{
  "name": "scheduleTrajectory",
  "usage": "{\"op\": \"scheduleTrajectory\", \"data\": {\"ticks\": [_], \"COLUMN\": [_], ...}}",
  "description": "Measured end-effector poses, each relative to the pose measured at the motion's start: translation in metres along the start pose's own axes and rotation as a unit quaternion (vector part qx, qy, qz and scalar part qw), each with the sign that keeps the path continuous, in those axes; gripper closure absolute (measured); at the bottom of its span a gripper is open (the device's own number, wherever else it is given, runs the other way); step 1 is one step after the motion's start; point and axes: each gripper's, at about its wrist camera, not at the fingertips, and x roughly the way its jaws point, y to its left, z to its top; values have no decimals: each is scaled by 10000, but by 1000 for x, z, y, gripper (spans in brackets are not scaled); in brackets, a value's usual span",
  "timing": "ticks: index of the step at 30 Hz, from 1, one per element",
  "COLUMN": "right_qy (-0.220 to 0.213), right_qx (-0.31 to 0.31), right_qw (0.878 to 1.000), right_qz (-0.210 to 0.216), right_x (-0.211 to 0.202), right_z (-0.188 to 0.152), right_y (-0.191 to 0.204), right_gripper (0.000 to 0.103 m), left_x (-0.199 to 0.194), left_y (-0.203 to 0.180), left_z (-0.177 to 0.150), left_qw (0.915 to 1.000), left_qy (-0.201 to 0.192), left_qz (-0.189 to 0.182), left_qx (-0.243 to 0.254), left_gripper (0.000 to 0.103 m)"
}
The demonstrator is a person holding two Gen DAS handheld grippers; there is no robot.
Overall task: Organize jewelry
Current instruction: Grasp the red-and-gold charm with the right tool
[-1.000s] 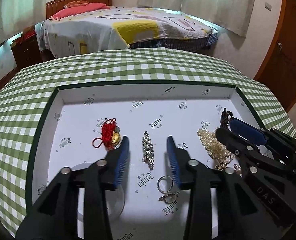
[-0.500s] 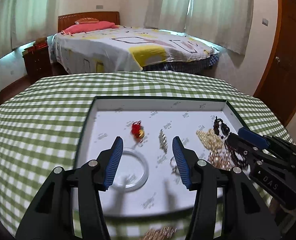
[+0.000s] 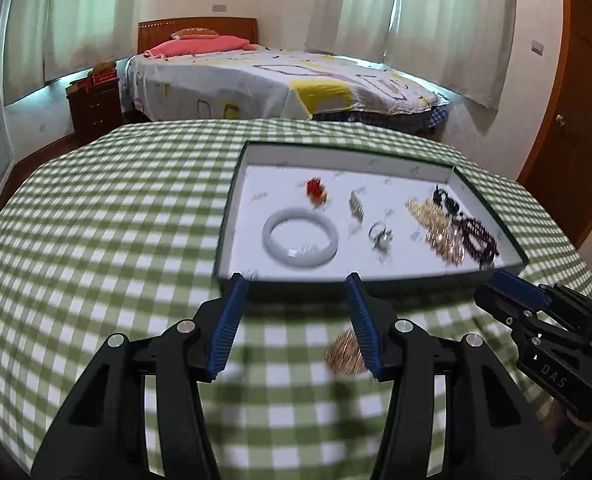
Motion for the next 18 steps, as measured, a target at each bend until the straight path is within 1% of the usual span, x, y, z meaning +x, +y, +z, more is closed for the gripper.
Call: {"op": "scheduleTrajectory", "data": {"ticks": [4,11,13,14,18], "right_qy": [126,327,383,407,572], "right_qx": [-36,-241,-286,-297,-319], "right_qw": [9997,9984,9980,9979,9972], "right_qz": [190,399,413,414,371], "right_x": [3,15,18,19,26], "right_z": [-10,-18,-20,-20,-23], "right_y": [14,35,38,39,40], "right_gripper": [72,72,69,64,64], "left_x": [-9,-19,-19,-19,-18], "left_y": [8,22,25,26,25], "left_z": [-15,-28,-30,-31,-34], "left_qw": [9999,9996,9995,9995,9995], "left_qy": [57,97,114,126,167], "left_qz": [88,199,209,204,187], "left_qx": [-48,-168,-191,-200,-184], "left_gripper": [53,53,53,53,53]}}
